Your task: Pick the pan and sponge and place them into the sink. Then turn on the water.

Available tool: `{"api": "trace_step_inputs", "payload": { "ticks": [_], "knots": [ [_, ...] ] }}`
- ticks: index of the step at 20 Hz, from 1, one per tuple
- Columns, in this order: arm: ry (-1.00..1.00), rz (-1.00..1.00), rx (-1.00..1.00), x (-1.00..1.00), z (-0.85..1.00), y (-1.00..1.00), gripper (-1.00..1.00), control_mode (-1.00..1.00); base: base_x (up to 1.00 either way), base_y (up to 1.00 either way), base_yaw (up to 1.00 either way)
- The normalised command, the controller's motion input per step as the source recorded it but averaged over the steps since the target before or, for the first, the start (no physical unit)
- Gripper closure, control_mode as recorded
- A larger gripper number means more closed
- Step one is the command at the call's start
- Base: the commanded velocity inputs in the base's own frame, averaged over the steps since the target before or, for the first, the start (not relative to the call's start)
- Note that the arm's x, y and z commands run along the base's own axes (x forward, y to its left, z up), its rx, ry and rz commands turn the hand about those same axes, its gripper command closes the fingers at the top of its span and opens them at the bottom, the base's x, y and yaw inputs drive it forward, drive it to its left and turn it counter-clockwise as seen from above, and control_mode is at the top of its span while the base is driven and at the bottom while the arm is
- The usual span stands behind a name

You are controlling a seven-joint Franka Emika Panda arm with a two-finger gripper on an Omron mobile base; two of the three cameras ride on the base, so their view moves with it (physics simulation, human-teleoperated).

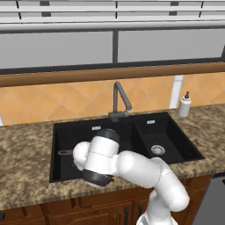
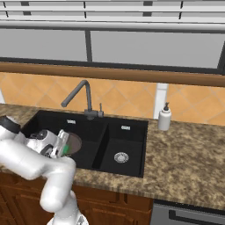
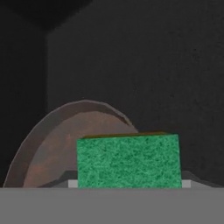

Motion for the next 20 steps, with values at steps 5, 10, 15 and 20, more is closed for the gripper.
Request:
{"api": "trace_step_inputs", "payload": {
  "ticks": [5, 10, 15, 20],
  "knots": [
    [-0.10, 0.00, 0.03, 0.37, 0.05, 0.03, -1.00, -1.00, 0.00, 0.00, 0.00],
    [0.01, 0.02, 0.18, 0.13, 0.85, -0.01, -1.00, -1.00, 0.00, 0.00, 0.00],
    [0.03, 0.00, 0.03, -0.01, 0.93, 0.32, -1.00, -1.00, 0.00, 0.00, 0.00],
    [0.00, -0.04, -0.01, -0.12, 0.95, 0.70, -1.00, -1.00, 0.00, 0.00, 0.00]
  ]
}}
